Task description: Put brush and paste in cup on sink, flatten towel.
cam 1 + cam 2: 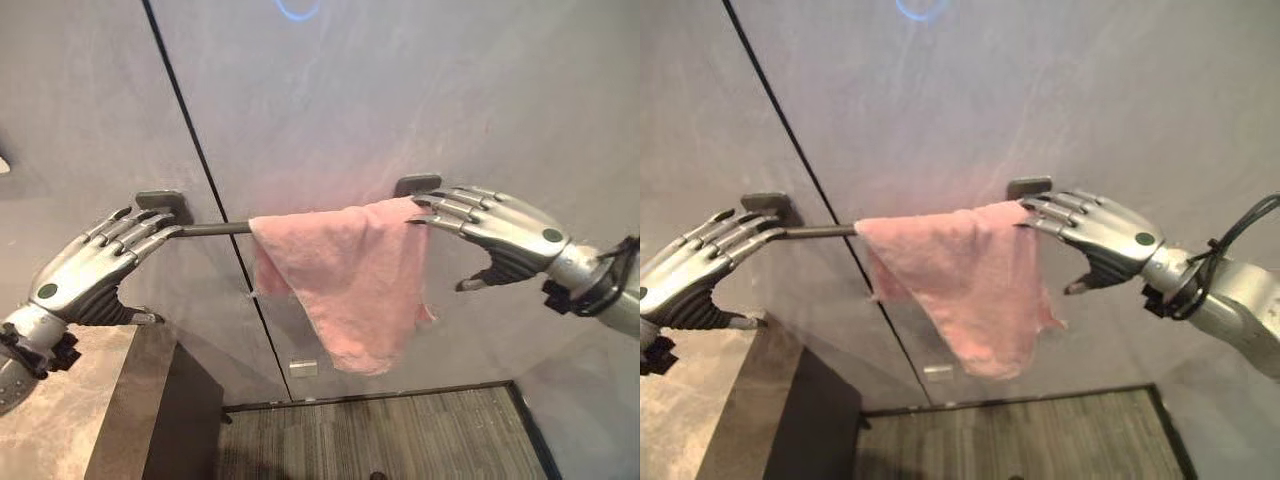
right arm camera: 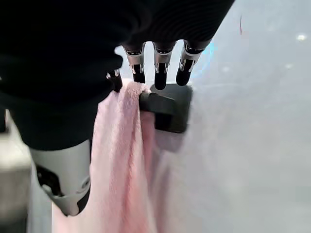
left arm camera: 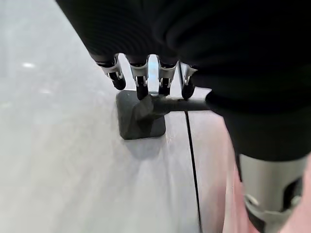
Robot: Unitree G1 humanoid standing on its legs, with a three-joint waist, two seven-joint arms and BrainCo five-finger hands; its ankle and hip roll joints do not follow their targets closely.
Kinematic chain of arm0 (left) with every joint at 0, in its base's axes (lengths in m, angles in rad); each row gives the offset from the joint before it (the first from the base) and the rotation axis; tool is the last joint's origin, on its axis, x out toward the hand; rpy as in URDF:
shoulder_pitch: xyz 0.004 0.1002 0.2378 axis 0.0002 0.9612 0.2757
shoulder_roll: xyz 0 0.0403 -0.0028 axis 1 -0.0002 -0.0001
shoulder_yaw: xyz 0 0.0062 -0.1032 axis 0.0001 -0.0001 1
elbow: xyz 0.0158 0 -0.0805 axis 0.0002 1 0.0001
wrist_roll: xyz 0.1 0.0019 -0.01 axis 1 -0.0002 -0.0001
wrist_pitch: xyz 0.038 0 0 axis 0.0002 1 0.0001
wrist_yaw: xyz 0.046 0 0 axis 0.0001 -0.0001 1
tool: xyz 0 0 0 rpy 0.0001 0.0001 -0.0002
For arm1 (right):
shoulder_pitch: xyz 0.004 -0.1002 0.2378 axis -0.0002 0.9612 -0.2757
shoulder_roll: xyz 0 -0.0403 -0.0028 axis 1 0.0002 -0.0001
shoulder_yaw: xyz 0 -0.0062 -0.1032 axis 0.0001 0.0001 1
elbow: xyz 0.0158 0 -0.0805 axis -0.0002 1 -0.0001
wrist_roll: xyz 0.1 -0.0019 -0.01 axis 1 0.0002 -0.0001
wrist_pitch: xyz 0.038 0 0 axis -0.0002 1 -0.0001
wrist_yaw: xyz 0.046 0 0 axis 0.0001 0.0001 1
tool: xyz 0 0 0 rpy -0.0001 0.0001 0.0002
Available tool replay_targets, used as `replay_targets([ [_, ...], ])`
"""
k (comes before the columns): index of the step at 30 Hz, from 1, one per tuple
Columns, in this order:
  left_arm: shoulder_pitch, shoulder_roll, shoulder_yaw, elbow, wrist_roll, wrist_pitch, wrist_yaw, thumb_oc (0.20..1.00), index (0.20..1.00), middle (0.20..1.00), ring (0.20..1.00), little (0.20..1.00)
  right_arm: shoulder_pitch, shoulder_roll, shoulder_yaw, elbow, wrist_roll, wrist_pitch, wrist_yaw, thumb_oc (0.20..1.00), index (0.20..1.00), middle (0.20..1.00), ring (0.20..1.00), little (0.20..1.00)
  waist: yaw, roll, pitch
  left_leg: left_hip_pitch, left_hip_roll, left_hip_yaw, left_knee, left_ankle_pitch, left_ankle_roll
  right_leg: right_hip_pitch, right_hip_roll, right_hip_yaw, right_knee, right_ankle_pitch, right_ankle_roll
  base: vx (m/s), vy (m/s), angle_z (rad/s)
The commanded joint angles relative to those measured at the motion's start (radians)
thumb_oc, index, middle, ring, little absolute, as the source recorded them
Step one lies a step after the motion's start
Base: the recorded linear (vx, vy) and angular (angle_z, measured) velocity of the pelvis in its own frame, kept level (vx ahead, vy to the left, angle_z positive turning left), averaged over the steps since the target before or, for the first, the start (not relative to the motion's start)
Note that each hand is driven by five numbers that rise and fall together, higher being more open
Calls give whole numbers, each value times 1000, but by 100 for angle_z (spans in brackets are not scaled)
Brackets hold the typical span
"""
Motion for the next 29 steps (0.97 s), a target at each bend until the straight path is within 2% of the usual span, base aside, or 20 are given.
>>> replay_targets([
  [1,-68,-20,-5,42,-177,41,108,1000,1000,1000,1000,1000,-110,121,-28,-65,186,5,-91,1000,1000,1000,1000,1000,19,-65,9,56,94,9,7,-56,-55,-1,-102,-46,9,-5,89,-8,-8,-35],
  [3,-104,-98,-15,51,-217,41,131,1000,1000,1000,1000,1000,-143,199,-44,-69,245,11,-97,1000,1000,1000,1000,1000,24,-68,7,57,96,23,7,-53,-54,-13,-97,-29,9,3,88,-10,-12,-30],
  [5,-150,-221,-32,51,-290,31,155,1000,1000,1000,1000,1000,-157,303,-107,-80,307,14,-130,1000,1000,1000,1000,1000,17,-71,2,63,101,32,7,-55,-52,-17,-93,-21,9,3,84,-8,-20,-23],
  [6,-151,-221,-33,49,-291,32,154,1000,1000,1000,1000,1000,-153,303,-112,-85,308,16,-129,1000,1000,1000,1000,1000,20,-71,2,63,101,33,7,-56,-52,-18,-93,-19,9,3,84,-18,-22,-8],
  [7,-158,-261,-35,45,-319,31,154,1000,1000,1000,1000,1000,-151,335,-141,-82,331,20,-142,1000,1000,1000,1000,1000,15,-72,1,64,102,35,7,-57,-51,-19,-91,-16,9,4,82,-2,-14,-9],
  [8,-156,-328,-35,46,-363,31,148,1000,1000,1000,1000,1000,-117,406,-206,-81,401,12,-159,1000,1000,1000,1000,1000,8,-70,0,69,103,39,7,-60,-49,-20,-89,-13,9,4,78,-1,-14,-7],
  [9,-156,-325,-37,45,-364,32,147,1000,1000,1000,1000,1000,-109,408,-214,-87,404,13,-155,1000,1000,1000,1000,1000,10,-72,-1,69,103,39,7,-61,-49,-19,-88,-13,9,4,78,9,-14,-7],
  [10,-141,-390,-40,42,-423,26,132,1000,1000,1000,1000,1000,-71,448,-318,-96,397,10,-206,1000,1000,1000,1000,1000,-3,-69,-3,72,104,41,7,-63,-46,-19,-87,-12,9,4,76,0,0,0],
  [12,-123,-412,-39,31,-440,31,117,1000,1000,1000,1000,1000,-37,473,-371,-104,392,12,-230,1000,1000,1000,1000,1000,-4,-68,-6,73,104,41,7,-65,-44,-18,-85,-12,9,3,75,0,0,0],
  [13,-86,-449,-41,28,-460,41,98,1000,1000,1000,1000,1000,34,508,-478,-109,360,14,-282,1000,1000,1000,1000,1000,-16,-64,-7,72,104,41,7,-65,-43,-19,-83,-12,9,5,74,0,0,0],
  [16,-44,-467,-42,32,-469,47,59,1000,1000,1000,1000,1000,139,560,-581,-83,393,15,-288,1000,1000,1000,1000,1000,-27,-60,-8,65,107,37,7,-61,-44,-22,-81,-16,9,5,73,-5,-5,-3],
  [17,-18,-514,-64,78,-511,64,32,1000,1000,1000,1000,1000,247,647,-627,-29,474,8,-278,1000,1000,1000,1000,1000,-39,-57,1,57,107,31,7,-57,-46,-22,-81,-26,9,5,73,0,0,0],
  [20,-7,-532,-86,127,-557,73,4,1000,1000,1000,1000,1000,321,676,-649,9,488,17,-263,1000,1000,1000,1000,1000,-42,-57,-2,45,108,22,7,-52,-47,-25,-81,-38,9,4,72,-18,-17,3],
  [22,48,-600,-122,276,-670,124,-82,1000,1000,1000,1000,1000,503,774,-666,113,541,68,-192,1000,1000,1000,1000,1000,-60,-50,9,19,111,4,7,-40,-49,-33,-81,-60,9,7,67,-87,-49,1],
  [23,59,-615,-164,418,-704,166,-124,1000,1000,1000,1000,1000,556,817,-596,284,631,102,-132,1000,1000,1000,1000,1000,-68,-46,15,8,111,-6,7,-32,-51,-35,-82,-73,9,9,63,-74,-42,17],
  [24,59,-615,-164,418,-704,165,-124,1000,1000,1000,1000,1000,556,817,-596,285,631,101,-132,1000,1000,1000,1000,1000,-68,-46,14,7,111,-6,7,-31,-51,-37,-82,-73,9,9,63,-42,-21,30],
  [25,58,-605,-179,486,-665,182,-130,1000,1000,1000,1000,1000,583,819,-553,382,662,133,-93,1000,1000,1000,1000,1000,-70,-44,19,9,111,-8,7,-32,-53,-32,-81,-77,9,7,61,-40,-10,16],
  [26,19,-583,-242,715,-515,240,-140,1000,1000,1000,1000,1000,581,812,-450,593,712,205,-24,1000,1000,1000,1000,1000,-70,-42,23,7,112,-8,7,-24,-58,-32,-81,-81,9,9,59,-47,-12,9],
  [27,15,-584,-242,719,-514,237,-139,1000,1000,1000,1000,1000,577,811,-450,597,713,203,-23,1000,1000,1000,1000,1000,-69,-43,23,4,112,-8,7,-22,-58,-35,-81,-80,9,11,59,-49,-12,-1],
  [29,-55,-542,-331,915,-277,271,-91,1000,1000,1000,1000,1000,533,804,-352,791,700,269,14,1000,1000,1000,1000,1000,-71,-39,26,6,114,-8,7,-21,-61,-32,-81,-80,9,10,58,-31,-8,2],
])
